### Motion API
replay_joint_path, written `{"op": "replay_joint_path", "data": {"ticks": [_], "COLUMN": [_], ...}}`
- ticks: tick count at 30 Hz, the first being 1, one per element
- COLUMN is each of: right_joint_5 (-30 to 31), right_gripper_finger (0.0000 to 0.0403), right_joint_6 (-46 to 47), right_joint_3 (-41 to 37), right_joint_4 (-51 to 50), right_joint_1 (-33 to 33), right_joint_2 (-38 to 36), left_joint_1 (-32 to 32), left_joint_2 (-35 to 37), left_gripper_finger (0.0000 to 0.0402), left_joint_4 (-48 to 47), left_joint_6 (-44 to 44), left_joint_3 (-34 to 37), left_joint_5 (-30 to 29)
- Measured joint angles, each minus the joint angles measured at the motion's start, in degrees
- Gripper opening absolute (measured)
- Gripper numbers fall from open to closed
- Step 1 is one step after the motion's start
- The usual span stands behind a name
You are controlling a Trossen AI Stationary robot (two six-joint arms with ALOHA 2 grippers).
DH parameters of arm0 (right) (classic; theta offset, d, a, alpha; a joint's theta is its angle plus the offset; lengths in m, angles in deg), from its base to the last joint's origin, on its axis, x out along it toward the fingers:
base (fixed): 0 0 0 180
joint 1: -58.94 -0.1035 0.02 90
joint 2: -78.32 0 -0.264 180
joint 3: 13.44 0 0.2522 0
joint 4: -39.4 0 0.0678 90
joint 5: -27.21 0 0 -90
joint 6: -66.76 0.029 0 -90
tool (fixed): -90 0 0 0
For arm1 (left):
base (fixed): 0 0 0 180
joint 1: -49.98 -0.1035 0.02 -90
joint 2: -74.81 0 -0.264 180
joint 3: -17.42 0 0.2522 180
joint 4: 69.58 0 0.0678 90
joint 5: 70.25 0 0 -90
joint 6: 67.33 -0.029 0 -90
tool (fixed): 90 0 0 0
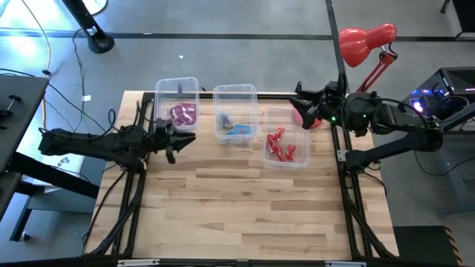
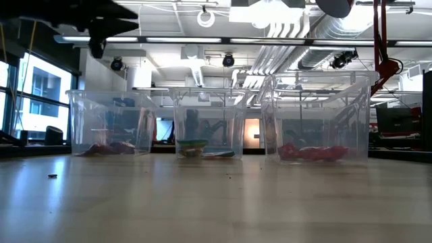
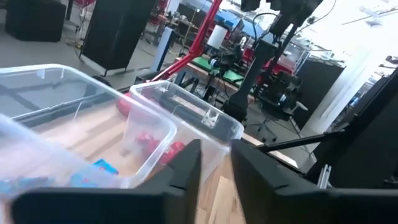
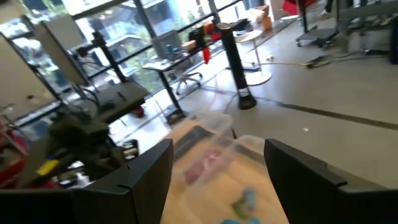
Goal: Sort candy
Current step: Return to Home Position
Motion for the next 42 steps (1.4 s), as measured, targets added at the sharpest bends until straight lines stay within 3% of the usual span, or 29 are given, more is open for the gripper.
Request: {"op": "replay_joint_path", "data": {"ticks": [4, 6, 10, 12, 23, 35, 42], "right_joint_5": [-2.6, -3.12, -4.68, -4.69, -4.58, -2.84, -2.96], "right_gripper_finger": [0.021, 0.0167, 0.0043, 0.0014, 0.0002, 0.0, 0.0], "right_joint_6": [0.16, 0.19, 1.33, 2.33, 8.65, 15.9, 23.58], "right_joint_3": [0.0, 0.0, 0.0, 0.0, 0.0, -0.2, -13.44], "right_joint_4": [1.25, 0.93, -1.68, -3.42, -14.54, -24.13, -22.2], "right_joint_1": [-0.24, -0.8, -2.46, -3.52, -8.36, -13.31, -16.9], "right_joint_2": [0.21, 0.21, -0.16, -0.3, -2.18, -7.12, -10.61], "left_joint_1": [0.01, -0.01, -0.01, -0.03, -0.08, -0.08, -0.08], "left_joint_2": [5.52, 8.41, 13.85, 16.15, 23.24, 24.47, 24.47], "left_gripper_finger": [0.0011, 0.001, 0.0003, 0.0002, 0.0, 0.0, 0.0], "left_joint_4": [-0.67, -0.86, 0.83, 2.47, 2.46, -1.8, -1.72], "left_joint_6": [-0.02, 0.41, 3.06, 3.8, 2.97, 2.86, 2.86], "left_joint_3": [4.8, 7.68, 12.93, 14.95, 17.74, 17.74, 17.74], "left_joint_5": [0.07, 0.05, -0.42, -0.58, -4.31, 0.72, 0.72]}}
